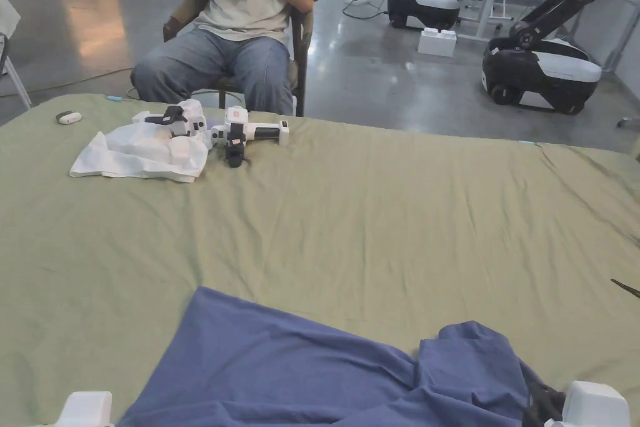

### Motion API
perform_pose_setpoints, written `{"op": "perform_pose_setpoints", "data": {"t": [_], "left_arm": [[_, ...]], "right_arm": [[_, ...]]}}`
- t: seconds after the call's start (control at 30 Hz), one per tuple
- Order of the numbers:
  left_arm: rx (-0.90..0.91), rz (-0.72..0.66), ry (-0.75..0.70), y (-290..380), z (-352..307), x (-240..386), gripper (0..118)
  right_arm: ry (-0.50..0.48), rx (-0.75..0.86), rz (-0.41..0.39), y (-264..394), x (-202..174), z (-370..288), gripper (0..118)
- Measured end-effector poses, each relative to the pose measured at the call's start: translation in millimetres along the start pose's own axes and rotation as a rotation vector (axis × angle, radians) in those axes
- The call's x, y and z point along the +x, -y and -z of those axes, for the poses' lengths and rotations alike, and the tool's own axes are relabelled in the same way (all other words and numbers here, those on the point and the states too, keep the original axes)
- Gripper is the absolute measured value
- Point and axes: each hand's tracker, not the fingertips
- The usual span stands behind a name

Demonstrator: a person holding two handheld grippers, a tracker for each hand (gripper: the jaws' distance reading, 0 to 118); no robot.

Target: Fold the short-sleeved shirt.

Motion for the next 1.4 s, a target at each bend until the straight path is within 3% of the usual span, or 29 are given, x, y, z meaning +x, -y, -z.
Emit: {"op": "perform_pose_setpoints", "data": {"t": [0.03,0.13,0.17,0.23,0.4,0.43,0.47,0.53,0.63,0.77,0.87,1.13,1.4], "left_arm": [[-0.002,-0.007,0.008,2.0,-0.6,1.9,5],[0.018,0.02,-0.01,4.7,-4.8,1.7,3],[0.028,0.021,-0.006,6.6,-8.6,0.6,3],[0.063,0.021,0.007,7.5,-16.0,-2.6,3],[0.125,0.025,0.033,5.3,-31.2,-6.3,3],[0.132,0.031,0.033,4.8,-40.4,1.1,3],[0.143,0.039,0.037,4.6,-47.6,7.1,3],[0.153,0.05,0.038,4.4,-49.7,10.2,3],[0.159,0.058,0.036,3.7,-54.6,14.2,3],[0.193,0.049,0.054,3.5,-64.5,15.6,3],[0.251,0.048,0.072,-4.5,-71.3,9.6,3],[0.519,0.042,0.125,-72.0,-132.5,15.7,3],[0.75,0.068,0.124,-170.2,-214.5,30.5,2]], "right_arm": [[0.005,-0.022,-0.004,2.5,4.8,0.7,14],[0.003,-0.111,-0.023,12.2,18.9,6.4,67],[0.0,-0.141,-0.037,16.8,23.2,9.5,74],[-0.016,-0.193,-0.074,27.5,29.4,16.5,77],[-0.061,-0.282,-0.063,52.0,36.7,48.5,76],[-0.074,-0.286,-0.067,54.3,35.1,54.8,70],[-0.083,-0.286,-0.072,54.7,33.8,57.3,56],[-0.103,-0.284,-0.078,55.1,30.0,62.3,13],[-0.097,-0.289,-0.065,57.5,26.7,62.1,11],[-0.1,-0.216,0.017,54.2,31.2,42.2,10],[-0.106,-0.14,-0.014,37.5,29.8,24.6,10],[-0.148,0.096,-0.035,-63.0,21.0,-16.8,10],[-0.146,0.251,0.012,-165.9,30.1,-34.2,10]]}}
